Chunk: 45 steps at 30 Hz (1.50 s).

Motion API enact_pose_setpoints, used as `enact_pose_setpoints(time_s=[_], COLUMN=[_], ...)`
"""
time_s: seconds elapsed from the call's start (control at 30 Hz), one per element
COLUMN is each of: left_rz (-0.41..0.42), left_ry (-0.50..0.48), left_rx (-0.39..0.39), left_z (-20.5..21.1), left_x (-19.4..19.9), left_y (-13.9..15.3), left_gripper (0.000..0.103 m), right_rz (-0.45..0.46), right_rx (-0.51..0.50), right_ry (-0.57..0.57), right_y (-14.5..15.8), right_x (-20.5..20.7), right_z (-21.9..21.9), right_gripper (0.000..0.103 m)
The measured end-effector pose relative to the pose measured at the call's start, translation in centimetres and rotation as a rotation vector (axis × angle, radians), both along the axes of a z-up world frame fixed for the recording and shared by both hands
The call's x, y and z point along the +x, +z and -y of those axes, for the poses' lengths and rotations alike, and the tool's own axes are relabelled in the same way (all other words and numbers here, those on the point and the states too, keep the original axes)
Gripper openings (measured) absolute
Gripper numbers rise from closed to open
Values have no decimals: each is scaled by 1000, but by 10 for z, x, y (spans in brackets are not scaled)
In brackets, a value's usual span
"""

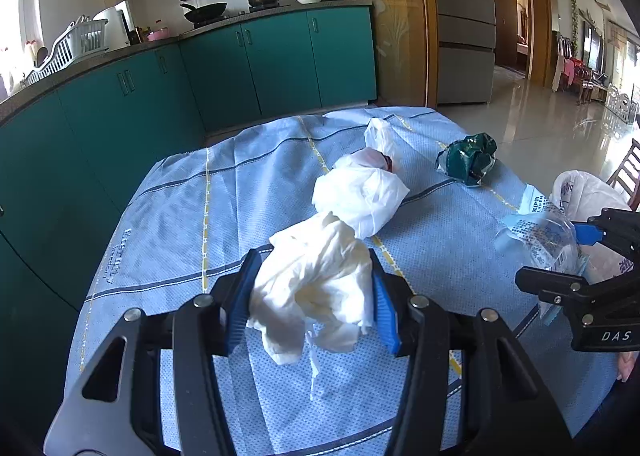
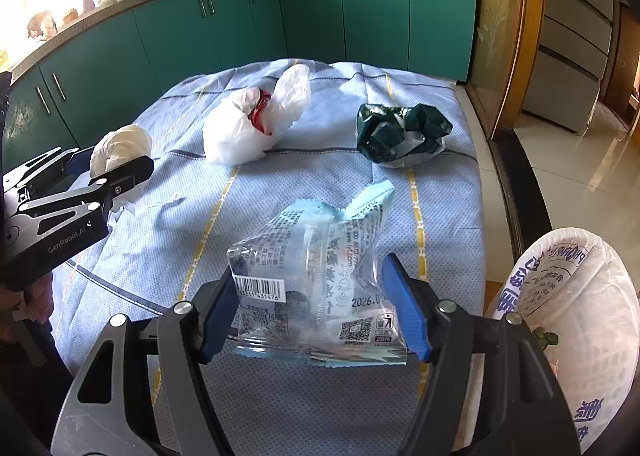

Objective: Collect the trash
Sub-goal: 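Lift the white tissue with the left tool while the right tool holds the snack bag, then carry the tissue and snack bag to the white bin and release both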

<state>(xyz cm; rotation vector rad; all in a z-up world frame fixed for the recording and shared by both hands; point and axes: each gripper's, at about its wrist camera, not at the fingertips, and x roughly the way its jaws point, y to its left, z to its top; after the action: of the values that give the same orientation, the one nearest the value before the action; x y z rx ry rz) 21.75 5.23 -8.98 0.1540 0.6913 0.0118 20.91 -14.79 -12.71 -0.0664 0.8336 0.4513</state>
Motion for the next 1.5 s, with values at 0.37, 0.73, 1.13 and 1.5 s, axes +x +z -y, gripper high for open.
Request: enact_pose_setpoints(time_s=[0.37, 0.73, 1.13, 1.5], left_rz=[25, 35, 47, 46], left_ry=[15, -34, -98, -192], left_rx=[-21, -36, -58, -65], left_z=[16, 50, 97, 160], left_x=[-3, -5, -9, -15], left_y=[15, 19, 23, 16], left_gripper=[53, 53, 53, 53], right_rz=[38, 71, 101, 112], right_rx=[11, 19, 33, 52], right_ry=[-15, -88, -208, -359], right_y=[10, 21, 25, 23], right_x=[-8, -23, -39, -64], right_z=[9, 48, 103, 174], right_gripper=[69, 69, 69, 69])
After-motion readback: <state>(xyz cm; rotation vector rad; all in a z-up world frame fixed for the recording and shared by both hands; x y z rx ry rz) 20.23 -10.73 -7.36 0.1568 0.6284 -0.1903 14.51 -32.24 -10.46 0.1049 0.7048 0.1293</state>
